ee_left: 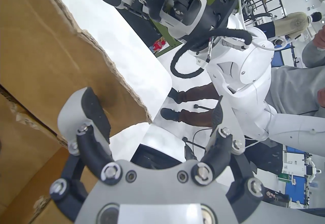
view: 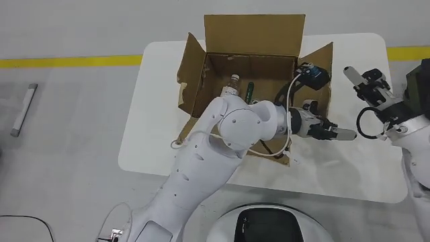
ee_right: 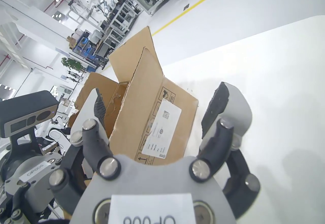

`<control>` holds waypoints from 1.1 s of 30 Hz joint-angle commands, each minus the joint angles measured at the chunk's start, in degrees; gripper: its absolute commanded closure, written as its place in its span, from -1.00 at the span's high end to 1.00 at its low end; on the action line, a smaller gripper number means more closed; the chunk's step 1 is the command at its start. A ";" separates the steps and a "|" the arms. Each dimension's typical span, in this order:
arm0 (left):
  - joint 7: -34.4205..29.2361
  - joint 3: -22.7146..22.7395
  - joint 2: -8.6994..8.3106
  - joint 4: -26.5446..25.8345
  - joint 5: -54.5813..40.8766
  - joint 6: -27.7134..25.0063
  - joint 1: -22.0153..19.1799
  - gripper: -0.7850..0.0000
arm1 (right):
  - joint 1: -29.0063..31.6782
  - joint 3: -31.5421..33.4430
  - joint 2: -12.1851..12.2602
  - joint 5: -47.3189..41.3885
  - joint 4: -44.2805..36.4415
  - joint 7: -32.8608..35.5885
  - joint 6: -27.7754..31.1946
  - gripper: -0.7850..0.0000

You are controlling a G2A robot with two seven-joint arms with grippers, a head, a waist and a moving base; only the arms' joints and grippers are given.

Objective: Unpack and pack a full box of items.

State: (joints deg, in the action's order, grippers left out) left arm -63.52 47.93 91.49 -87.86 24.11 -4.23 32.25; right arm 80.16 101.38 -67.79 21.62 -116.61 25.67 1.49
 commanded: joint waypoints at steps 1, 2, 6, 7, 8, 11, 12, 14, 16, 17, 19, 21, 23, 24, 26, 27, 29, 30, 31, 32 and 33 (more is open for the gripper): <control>-0.27 -0.33 0.01 0.33 -0.33 0.07 -0.02 1.00 | -0.31 -0.57 0.09 0.83 0.21 0.93 -0.29 0.30; -0.45 -0.60 0.02 0.48 -0.44 -0.06 0.01 1.00 | -0.38 -1.06 0.11 1.16 0.40 1.28 -0.76 0.08; -0.42 -1.05 0.04 0.91 -1.03 -0.40 -0.09 1.00 | -1.12 -2.84 0.23 3.54 0.70 1.88 -1.12 -0.12; -0.41 -1.03 0.06 1.08 -1.82 -0.42 0.01 1.00 | -1.27 -3.18 0.25 4.04 0.83 1.97 -1.53 -0.18; -0.62 -1.03 0.06 1.25 -2.26 -0.44 -0.02 1.00 | -1.37 -3.44 0.27 4.48 1.02 2.05 -1.95 -0.33; -1.08 -1.00 -0.09 1.46 -1.55 -0.58 -0.32 1.00 | -1.47 -3.75 0.30 5.03 1.33 1.90 -3.18 -1.00; -1.24 -0.75 -0.20 1.56 -1.08 -0.53 -0.43 1.00 | -1.40 -3.74 0.28 4.68 1.44 1.59 -3.45 -1.00; -1.12 0.47 -0.50 1.59 -0.44 -0.19 -0.64 1.00 | -1.17 -3.64 0.30 4.80 1.66 1.13 -3.71 -1.00; -1.04 1.97 -0.94 1.25 1.45 0.19 -0.95 1.00 | -1.00 -3.48 0.24 4.20 1.99 -0.15 -4.13 -1.00; -0.92 2.90 -1.18 1.00 2.19 0.44 -0.95 1.00 | -0.88 -3.42 0.21 3.99 2.21 -0.81 -4.30 -1.00; -0.38 5.27 -1.68 0.66 3.03 1.58 -0.82 1.00 | -0.77 -3.22 0.21 4.03 2.52 -1.52 -4.44 -1.00; -0.16 7.23 -2.33 0.15 7.16 2.46 -1.23 1.00 | -0.81 -2.91 0.25 3.79 2.82 -1.59 -4.29 -1.00; 0.17 8.99 -2.96 -0.26 11.91 4.56 -1.23 1.00 | -0.90 -2.50 0.38 4.72 3.25 -1.22 -4.04 -1.00; -0.08 9.86 -3.22 -0.53 13.38 5.83 -1.18 1.00 | -1.03 -2.34 0.47 5.53 3.49 -0.91 -3.90 -1.00; -0.80 10.77 -3.71 -1.38 16.75 6.66 -1.12 1.00 | -1.48 -2.29 0.55 5.65 3.90 -0.61 -3.51 -1.00; -1.07 10.99 -3.95 -1.76 18.67 6.58 -1.04 1.00 | -1.78 -2.28 0.60 5.98 4.19 -0.46 -3.24 -1.00; -1.29 11.23 -4.39 -2.20 22.64 6.61 -0.65 1.00 | -2.44 -2.28 0.70 6.38 4.94 -0.18 -2.82 -1.00; -1.59 11.21 -4.59 -2.42 24.64 6.62 -0.49 1.00 | -2.79 -2.21 0.74 6.55 5.25 -0.18 -2.69 -1.00; -1.68 11.19 -4.78 -2.72 26.64 6.52 -0.32 1.00 | -3.11 -2.08 0.78 6.68 5.53 -0.26 -2.59 -1.00; -1.89 11.13 -5.01 -2.92 29.27 6.16 -0.25 1.00 | -3.37 -1.90 0.83 6.97 5.88 -0.35 -2.59 -1.00; -2.37 11.17 -5.23 -2.93 31.60 6.20 -0.11 1.00 | -3.61 -1.71 0.88 7.04 6.13 -0.40 -2.53 -1.00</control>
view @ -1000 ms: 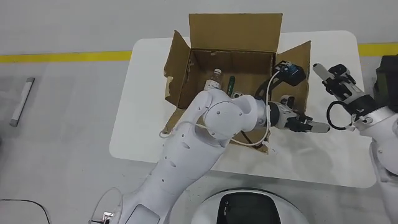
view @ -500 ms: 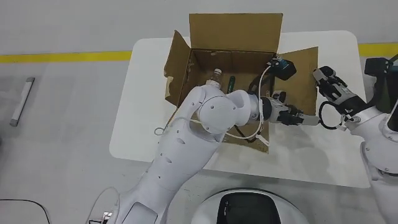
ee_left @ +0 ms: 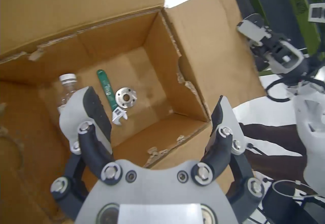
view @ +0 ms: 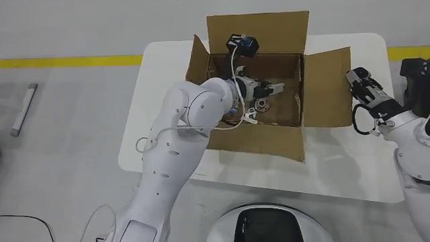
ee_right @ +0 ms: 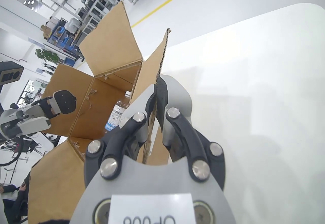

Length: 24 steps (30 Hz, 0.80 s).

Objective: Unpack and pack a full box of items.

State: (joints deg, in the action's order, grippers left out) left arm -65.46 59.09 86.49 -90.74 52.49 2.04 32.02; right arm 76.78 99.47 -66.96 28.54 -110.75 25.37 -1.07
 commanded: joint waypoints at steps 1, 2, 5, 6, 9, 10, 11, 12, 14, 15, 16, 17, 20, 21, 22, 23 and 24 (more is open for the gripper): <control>-0.55 0.28 -0.39 -0.32 4.39 0.14 0.33 1.00 | -0.42 0.39 0.09 0.16 0.49 -0.10 0.16 -1.00; -0.64 0.72 -0.54 -0.38 5.24 0.36 0.55 1.00 | -0.55 0.60 0.14 0.33 0.69 -0.03 0.25 -1.00; -0.97 1.51 -1.13 -0.59 9.93 -1.40 0.46 1.00 | -0.84 1.11 0.27 0.37 1.34 0.15 0.54 -1.00; -1.28 1.70 -1.32 -0.54 11.53 -2.01 0.48 1.00 | -0.91 1.18 0.30 0.39 1.50 0.11 0.55 -1.00; -1.92 2.70 -1.80 -0.28 15.08 -2.95 0.39 1.00 | -1.00 1.10 0.36 0.57 1.89 -0.06 0.63 -1.00; -2.01 3.00 -1.91 -0.11 15.78 -3.13 0.46 1.00 | -1.03 1.06 0.38 0.65 1.98 -0.17 0.58 -1.00; -2.50 3.27 -2.02 0.24 16.35 -3.28 0.49 1.00 | -1.04 1.00 0.39 0.66 2.03 -0.24 0.57 -1.00; -2.70 3.63 -2.14 0.53 17.34 -3.16 0.44 1.00 | -1.03 0.96 0.41 0.75 2.12 -0.33 0.54 -1.00; -2.74 4.13 -2.35 0.89 19.09 -3.21 0.46 1.00 | -0.94 0.94 0.43 0.82 2.19 -0.44 0.22 -1.00; -2.69 4.39 -2.42 1.02 19.27 -3.44 0.53 1.00 | -0.86 0.95 0.44 0.81 2.22 -0.48 0.14 -1.00; -2.68 4.53 -2.52 1.23 19.82 -4.03 0.56 1.00 | -0.74 0.97 0.45 0.81 2.20 -0.58 -0.03 -1.00; -2.84 4.66 -2.64 1.60 20.86 -4.42 0.60 1.00 | -0.53 0.93 0.45 0.74 2.23 -0.64 -0.20 -1.00; -3.10 5.34 -2.83 2.30 21.49 -4.66 0.85 1.00 | 0.01 0.73 0.45 0.73 2.14 -0.93 -0.54 -1.00; -3.18 5.52 -2.89 2.52 21.89 -4.69 0.90 1.00 | 0.13 0.65 0.45 0.79 2.05 -0.95 -0.61 -1.00; -3.32 5.77 -2.95 2.94 22.02 -4.59 1.02 1.00 | 0.22 0.55 0.46 0.72 1.99 -0.93 -0.65 -1.00; -3.50 5.93 -3.00 3.32 22.28 -4.60 1.09 1.00 | 0.29 0.47 0.47 0.77 1.99 -0.93 -0.70 -1.00; -3.52 6.09 -3.05 3.64 22.54 -4.60 1.12 1.00 | 0.38 0.38 0.48 1.00 2.09 -0.93 -0.79 -1.00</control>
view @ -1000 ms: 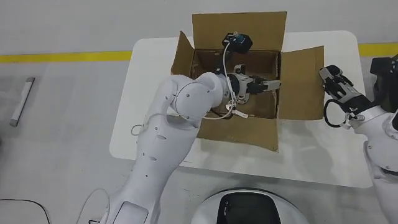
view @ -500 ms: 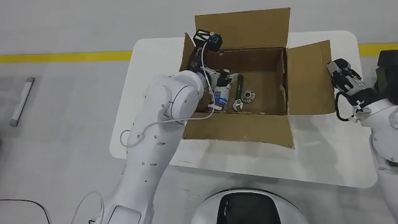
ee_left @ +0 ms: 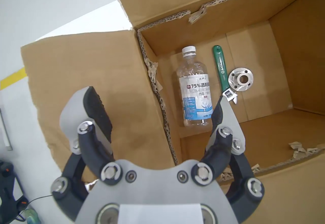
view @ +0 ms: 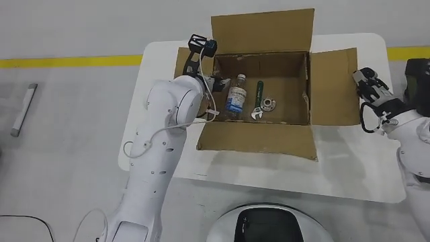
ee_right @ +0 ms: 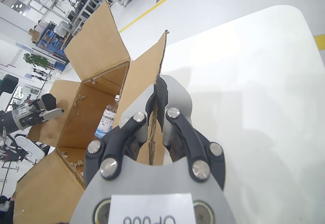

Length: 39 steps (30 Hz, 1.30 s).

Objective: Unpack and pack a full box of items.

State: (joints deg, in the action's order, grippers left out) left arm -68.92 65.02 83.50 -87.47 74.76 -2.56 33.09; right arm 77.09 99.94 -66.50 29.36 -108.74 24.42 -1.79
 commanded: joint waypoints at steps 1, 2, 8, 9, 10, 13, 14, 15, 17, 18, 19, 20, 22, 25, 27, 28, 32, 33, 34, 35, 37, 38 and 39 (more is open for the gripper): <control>-0.10 0.29 -0.11 0.72 0.57 -0.09 0.10 1.00 | 0.13 -0.21 0.02 0.28 0.15 0.04 -0.15 -1.00; -0.06 0.45 -0.15 1.03 0.65 -0.14 0.20 1.00 | 0.20 -0.35 0.02 0.30 0.17 0.03 -0.25 -1.00; -0.24 1.45 -0.35 1.99 0.34 0.21 0.99 1.00 | 0.75 -0.79 0.04 0.37 0.33 -0.01 -0.72 -1.00; -0.22 1.58 -0.39 2.03 0.31 0.29 1.17 1.00 | 0.80 -0.83 0.05 0.39 0.38 0.03 -0.74 -1.00; -0.18 1.63 -0.42 2.06 0.37 0.28 1.37 1.00 | 0.84 -0.87 0.06 0.41 0.41 0.01 -0.74 -1.00; 0.19 1.93 -0.35 1.41 -1.16 1.09 1.83 1.00 | 0.85 -0.99 0.08 0.41 0.40 -0.01 -1.05 -1.00; 0.14 1.86 -0.29 0.84 -1.89 1.17 1.79 1.00 | 0.79 -0.99 0.08 0.30 0.26 -0.04 -1.17 -0.77; 0.11 1.51 -0.24 0.17 -2.24 0.82 1.64 1.00 | 0.72 -0.91 0.09 0.23 0.06 -0.10 -1.34 -0.40; 0.41 0.87 -0.10 -1.14 -3.43 -0.13 1.12 1.00 | 0.67 -0.58 0.15 0.63 -0.68 0.01 -1.96 0.29; 0.63 0.70 -0.01 -1.84 -4.03 -0.10 0.67 1.00 | 0.66 -0.36 0.23 1.59 -1.37 0.31 -2.49 1.00; 0.69 0.51 0.10 -2.31 -4.95 0.16 0.33 1.00 | 0.64 -0.14 0.32 2.80 -2.13 0.63 -2.81 1.00; 0.86 0.17 0.25 -2.95 -6.20 0.12 -0.12 1.00 | 0.62 0.05 0.44 4.23 -3.01 0.97 -2.77 1.00; 0.61 -1.01 0.53 -3.89 -7.24 -0.14 -1.33 1.00 | 0.54 0.51 0.58 5.91 -4.61 1.24 -3.02 1.00; -0.41 -3.12 1.23 -4.94 -12.22 0.10 -2.98 1.00 | 0.49 1.35 0.92 10.47 -7.15 1.74 -2.69 1.00; -1.65 -3.81 1.88 -5.07 -19.40 1.51 -3.98 1.00 | 0.61 1.77 1.29 15.57 -9.03 3.50 -2.01 1.00; -2.32 -4.75 2.10 -5.30 -20.78 0.99 -4.85 1.00 | 0.59 1.90 1.51 18.47 -10.11 4.64 -1.35 1.00; -3.44 -8.94 2.78 -3.44 -22.80 -0.49 -6.28 1.00 | 0.35 1.99 1.96 25.06 -12.72 6.03 0.61 1.00; -4.72 -10.62 2.95 -2.69 -22.83 -1.55 -6.62 1.00 | 0.34 1.90 1.98 25.58 -13.11 5.35 0.97 1.00; -5.01 -11.72 3.12 -1.95 -22.97 -1.95 -6.92 1.00 | 0.45 1.82 2.01 26.27 -13.30 4.86 1.36 1.00; -5.65 -12.96 3.30 -0.75 -22.93 -1.97 -7.00 1.00 | 0.58 1.78 2.05 27.32 -13.51 4.15 1.94 1.00; -6.44 -15.36 3.66 1.28 -22.38 -2.46 -7.45 1.00 | 0.80 1.63 2.06 28.43 -13.80 2.18 2.69 0.98; -6.26 -16.22 3.84 2.84 -21.89 -1.67 -7.45 1.00 | 0.88 1.59 2.06 29.06 -14.02 0.82 3.13 0.69; -5.95 -17.23 4.03 4.13 -21.12 -1.37 -7.62 1.00 | 1.08 1.49 2.06 29.67 -14.03 -0.19 3.60 0.30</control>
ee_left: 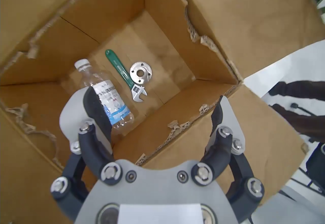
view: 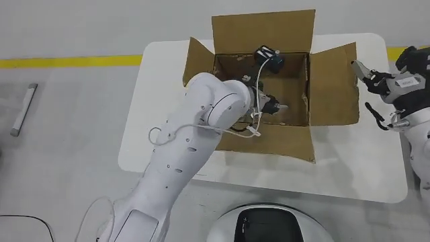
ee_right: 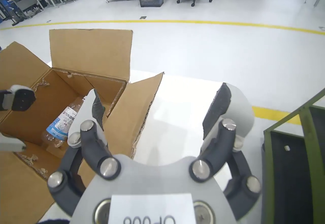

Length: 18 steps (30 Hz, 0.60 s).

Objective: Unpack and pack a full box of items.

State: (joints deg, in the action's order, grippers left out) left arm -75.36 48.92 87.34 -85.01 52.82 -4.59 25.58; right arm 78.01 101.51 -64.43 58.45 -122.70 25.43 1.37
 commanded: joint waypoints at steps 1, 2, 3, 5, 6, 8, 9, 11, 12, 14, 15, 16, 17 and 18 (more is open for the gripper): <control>0.76 -1.96 0.36 3.16 1.77 1.27 -0.24 1.00 | 0.29 -0.16 0.01 1.36 -0.22 -2.24 0.94 0.08; 0.99 -2.52 0.53 4.59 2.18 2.16 -0.25 1.00 | 0.41 -0.28 0.00 1.78 -0.36 -3.25 1.26 -0.02; 1.69 -2.78 0.71 5.64 2.16 3.01 -0.33 1.00 | 0.54 -0.43 -0.02 1.87 -0.42 -4.00 1.54 -0.07; 2.40 -3.32 0.94 7.43 2.98 3.58 -0.76 1.00 | 0.72 -0.69 -0.03 2.75 -0.89 -5.27 1.93 -0.25; 2.40 -3.32 0.94 7.43 2.98 3.58 -0.76 1.00 | 0.78 -0.88 -0.05 2.98 -1.07 -6.05 2.06 -0.38; 2.40 -3.32 0.94 7.43 2.98 3.58 -0.76 1.00 | 0.90 -1.32 -0.12 3.07 -1.18 -7.31 2.06 -0.55; 2.40 -3.32 0.94 7.43 2.98 3.58 -0.76 1.00 | 0.88 -1.52 -0.16 3.09 -1.26 -8.03 2.04 -0.63; 2.40 -3.32 0.94 7.43 2.98 3.58 -0.76 1.00 | 0.87 -2.06 -0.24 3.12 -1.26 -9.44 2.15 -0.70; 2.40 -3.32 0.94 7.43 2.98 3.58 -0.76 1.00 | 0.85 -2.35 -0.28 3.15 -1.27 -10.19 2.22 -0.71; 2.40 -3.32 0.94 7.43 2.98 3.58 -0.76 1.00 | 0.91 -2.99 -0.37 3.02 -0.95 -11.34 2.32 -0.76; 2.40 -3.32 0.94 7.43 2.98 3.58 -0.76 1.00 | 0.91 -3.28 -0.41 3.00 -0.76 -11.76 2.30 -0.78; 2.40 -3.32 0.94 7.43 2.98 3.58 -0.76 1.00 | 0.88 -3.54 -0.45 3.05 -0.52 -12.16 2.22 -0.80; 2.40 -3.32 0.94 7.43 2.98 3.58 -0.76 1.00 | 0.84 -3.86 -0.49 3.02 -0.25 -12.44 2.19 -0.86; 2.40 -3.32 0.94 7.43 2.98 3.58 -0.76 1.00 | 0.74 -4.13 -0.53 3.03 -0.02 -12.67 2.04 -0.87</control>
State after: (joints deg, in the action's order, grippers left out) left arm -72.97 45.60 88.28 -77.58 55.79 -1.00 24.83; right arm 78.85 97.64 -64.93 61.47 -122.95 12.97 3.54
